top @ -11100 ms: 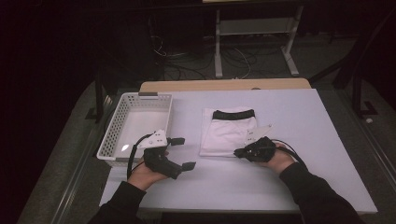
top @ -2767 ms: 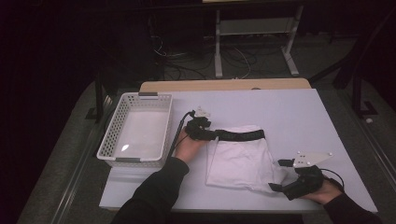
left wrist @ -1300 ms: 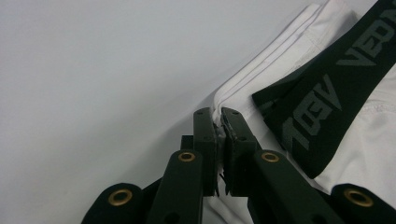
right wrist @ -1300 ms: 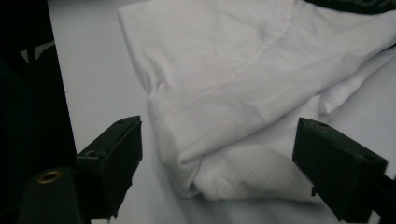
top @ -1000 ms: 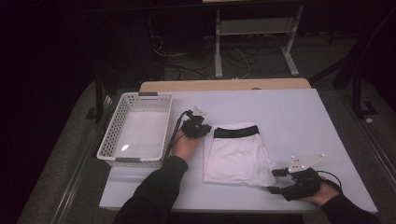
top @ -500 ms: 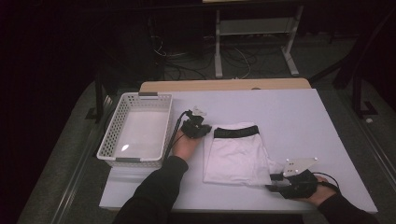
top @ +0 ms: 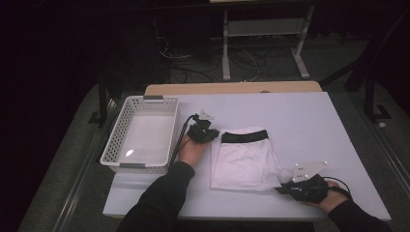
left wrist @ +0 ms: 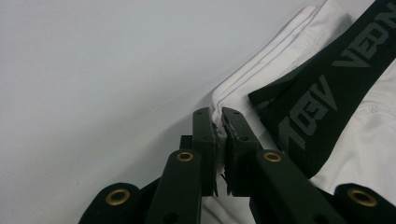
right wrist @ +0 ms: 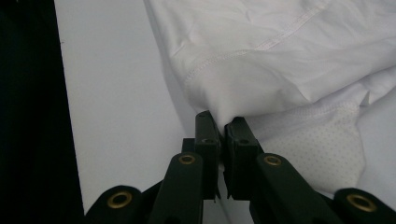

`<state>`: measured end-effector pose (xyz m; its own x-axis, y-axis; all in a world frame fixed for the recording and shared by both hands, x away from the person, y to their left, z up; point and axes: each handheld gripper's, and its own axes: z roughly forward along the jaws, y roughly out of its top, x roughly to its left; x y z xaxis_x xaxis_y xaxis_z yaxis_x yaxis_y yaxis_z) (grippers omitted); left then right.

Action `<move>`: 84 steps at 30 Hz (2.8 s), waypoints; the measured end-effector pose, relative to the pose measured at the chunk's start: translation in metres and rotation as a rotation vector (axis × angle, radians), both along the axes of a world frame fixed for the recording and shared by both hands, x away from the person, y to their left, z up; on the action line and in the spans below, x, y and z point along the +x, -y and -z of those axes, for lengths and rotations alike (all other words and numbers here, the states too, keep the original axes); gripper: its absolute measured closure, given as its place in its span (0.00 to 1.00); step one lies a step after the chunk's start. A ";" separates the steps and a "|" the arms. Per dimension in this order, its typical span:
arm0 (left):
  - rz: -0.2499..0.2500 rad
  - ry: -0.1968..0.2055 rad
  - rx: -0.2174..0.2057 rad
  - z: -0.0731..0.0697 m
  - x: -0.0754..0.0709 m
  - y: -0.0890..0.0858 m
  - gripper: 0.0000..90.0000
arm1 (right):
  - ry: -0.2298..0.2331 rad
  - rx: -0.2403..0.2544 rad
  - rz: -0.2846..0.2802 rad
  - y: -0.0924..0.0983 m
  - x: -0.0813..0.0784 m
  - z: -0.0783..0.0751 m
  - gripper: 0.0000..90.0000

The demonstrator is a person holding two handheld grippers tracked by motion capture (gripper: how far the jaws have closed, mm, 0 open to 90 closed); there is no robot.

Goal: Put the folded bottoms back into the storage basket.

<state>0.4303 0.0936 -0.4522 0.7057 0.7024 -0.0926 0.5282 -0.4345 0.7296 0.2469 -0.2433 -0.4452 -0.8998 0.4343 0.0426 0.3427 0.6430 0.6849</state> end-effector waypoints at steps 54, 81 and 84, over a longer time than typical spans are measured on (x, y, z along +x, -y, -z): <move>0.127 0.048 -0.243 -0.058 -0.021 0.005 0.95 | 0.184 0.269 0.009 -0.026 0.039 -0.073 0.94; 0.162 0.028 -0.279 -0.098 -0.011 0.001 0.95 | 0.215 0.300 -0.042 -0.052 0.067 -0.113 0.94; 0.162 0.033 -0.279 -0.106 -0.010 -0.002 0.95 | 0.215 0.306 -0.044 -0.054 0.070 -0.118 0.94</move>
